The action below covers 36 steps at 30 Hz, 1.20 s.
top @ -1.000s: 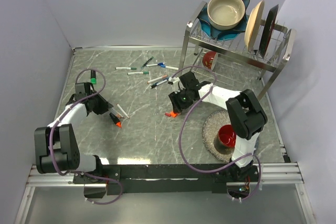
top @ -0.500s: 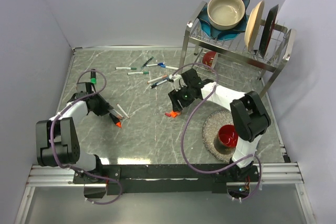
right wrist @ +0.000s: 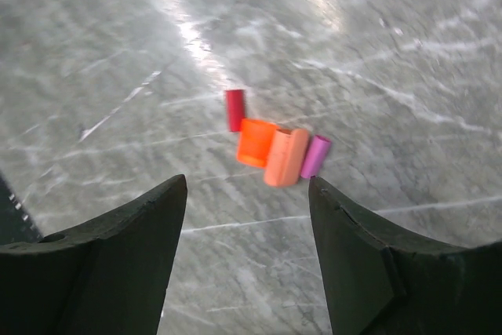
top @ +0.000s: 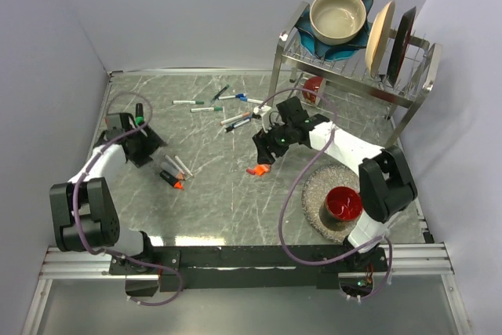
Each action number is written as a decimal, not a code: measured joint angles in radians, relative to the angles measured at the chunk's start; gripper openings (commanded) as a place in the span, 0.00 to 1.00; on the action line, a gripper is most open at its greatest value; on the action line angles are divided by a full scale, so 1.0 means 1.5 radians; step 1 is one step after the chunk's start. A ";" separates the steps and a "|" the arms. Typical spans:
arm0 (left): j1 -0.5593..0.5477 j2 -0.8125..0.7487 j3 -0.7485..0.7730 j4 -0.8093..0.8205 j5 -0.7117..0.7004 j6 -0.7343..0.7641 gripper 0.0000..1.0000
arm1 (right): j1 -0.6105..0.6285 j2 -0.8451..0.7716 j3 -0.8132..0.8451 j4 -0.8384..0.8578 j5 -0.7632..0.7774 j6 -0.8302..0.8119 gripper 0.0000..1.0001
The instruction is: Open the pen caps
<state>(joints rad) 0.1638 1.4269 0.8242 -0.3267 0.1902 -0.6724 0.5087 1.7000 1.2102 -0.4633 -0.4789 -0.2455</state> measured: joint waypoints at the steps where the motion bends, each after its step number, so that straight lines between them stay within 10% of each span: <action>1: 0.009 0.000 0.018 0.001 0.003 0.009 0.84 | -0.001 -0.010 0.001 -0.005 -0.016 -0.013 0.71; 23: 0.046 0.482 0.640 -0.129 -0.150 0.226 0.60 | -0.002 -0.096 0.001 -0.058 -0.166 -0.110 0.70; 36: 0.043 0.608 0.744 -0.198 -0.139 0.271 0.60 | -0.002 -0.097 0.001 -0.061 -0.175 -0.110 0.69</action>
<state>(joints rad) 0.2283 2.3386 1.9404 -0.6243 -0.0185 -0.2657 0.5056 1.5543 1.2118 -0.5545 -0.7418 -0.4107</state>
